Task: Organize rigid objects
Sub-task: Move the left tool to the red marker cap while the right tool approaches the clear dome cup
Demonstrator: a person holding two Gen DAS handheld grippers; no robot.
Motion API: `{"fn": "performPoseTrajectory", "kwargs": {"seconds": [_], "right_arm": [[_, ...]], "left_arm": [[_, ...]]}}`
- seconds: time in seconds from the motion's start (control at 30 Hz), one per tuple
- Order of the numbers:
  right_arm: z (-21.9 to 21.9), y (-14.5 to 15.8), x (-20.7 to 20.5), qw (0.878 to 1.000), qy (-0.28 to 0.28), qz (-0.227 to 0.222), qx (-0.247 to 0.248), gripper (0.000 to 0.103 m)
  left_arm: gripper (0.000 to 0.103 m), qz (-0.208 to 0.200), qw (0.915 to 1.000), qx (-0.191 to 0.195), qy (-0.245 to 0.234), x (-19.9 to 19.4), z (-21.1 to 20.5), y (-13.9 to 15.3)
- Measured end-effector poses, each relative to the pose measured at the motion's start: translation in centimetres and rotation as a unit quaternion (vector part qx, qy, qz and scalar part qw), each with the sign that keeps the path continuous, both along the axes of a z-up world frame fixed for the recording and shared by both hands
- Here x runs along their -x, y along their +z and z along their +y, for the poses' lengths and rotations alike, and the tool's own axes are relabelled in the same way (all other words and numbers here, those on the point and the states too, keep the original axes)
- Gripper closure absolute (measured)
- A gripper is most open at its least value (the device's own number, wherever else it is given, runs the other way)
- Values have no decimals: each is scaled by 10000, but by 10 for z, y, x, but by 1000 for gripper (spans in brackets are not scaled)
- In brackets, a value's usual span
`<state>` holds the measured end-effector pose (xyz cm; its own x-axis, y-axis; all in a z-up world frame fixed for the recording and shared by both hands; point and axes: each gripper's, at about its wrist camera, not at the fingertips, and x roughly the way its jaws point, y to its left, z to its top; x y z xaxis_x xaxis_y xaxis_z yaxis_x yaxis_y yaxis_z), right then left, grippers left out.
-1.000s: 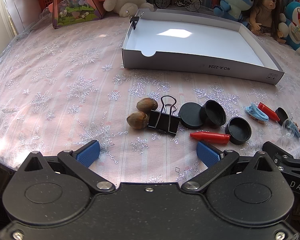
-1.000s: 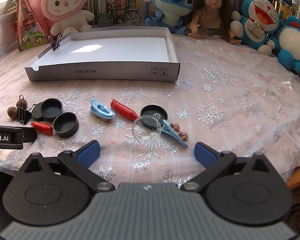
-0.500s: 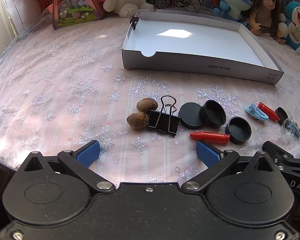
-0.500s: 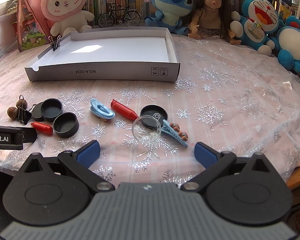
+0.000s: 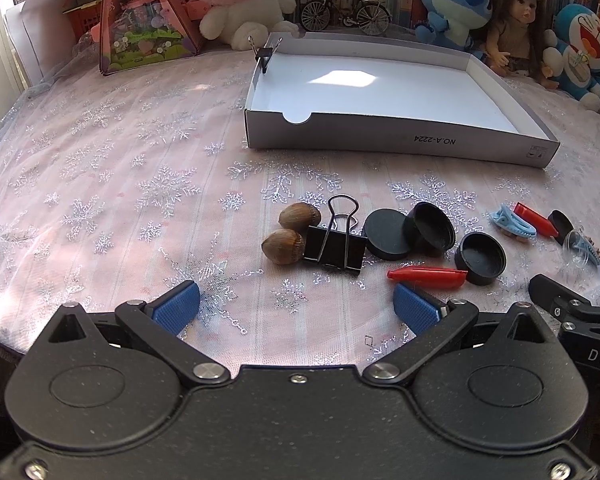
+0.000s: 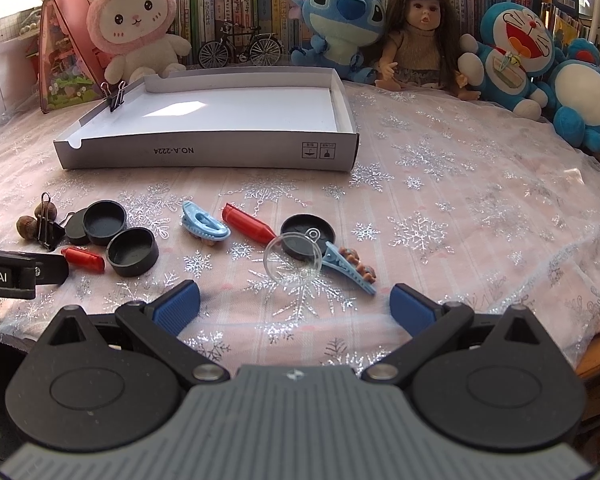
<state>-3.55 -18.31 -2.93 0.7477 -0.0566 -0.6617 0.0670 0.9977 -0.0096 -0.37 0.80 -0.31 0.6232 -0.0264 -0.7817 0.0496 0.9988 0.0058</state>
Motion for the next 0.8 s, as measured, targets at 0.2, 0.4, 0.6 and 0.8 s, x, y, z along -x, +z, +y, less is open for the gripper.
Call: {"fn": "performPoseTrajectory", "kwargs": {"seconds": [0.2, 0.4, 0.6, 0.8], "right_arm": [[-2, 2, -1, 10000, 97, 5, 1, 0], [-4, 5, 4, 9992, 389, -106, -4, 0], [-8, 8, 8, 9978, 570, -322, 67, 3], [-14, 13, 10, 9970, 575, -514, 41, 12]], "left_arm": [[6, -46, 9998, 193, -79, 9, 0, 6], [15, -210, 9972, 544, -463, 21, -8, 13], [27, -372, 9950, 387, -847, 25, -28, 14], [35, -376, 9935, 560, -921, 24, -32, 14]]}}
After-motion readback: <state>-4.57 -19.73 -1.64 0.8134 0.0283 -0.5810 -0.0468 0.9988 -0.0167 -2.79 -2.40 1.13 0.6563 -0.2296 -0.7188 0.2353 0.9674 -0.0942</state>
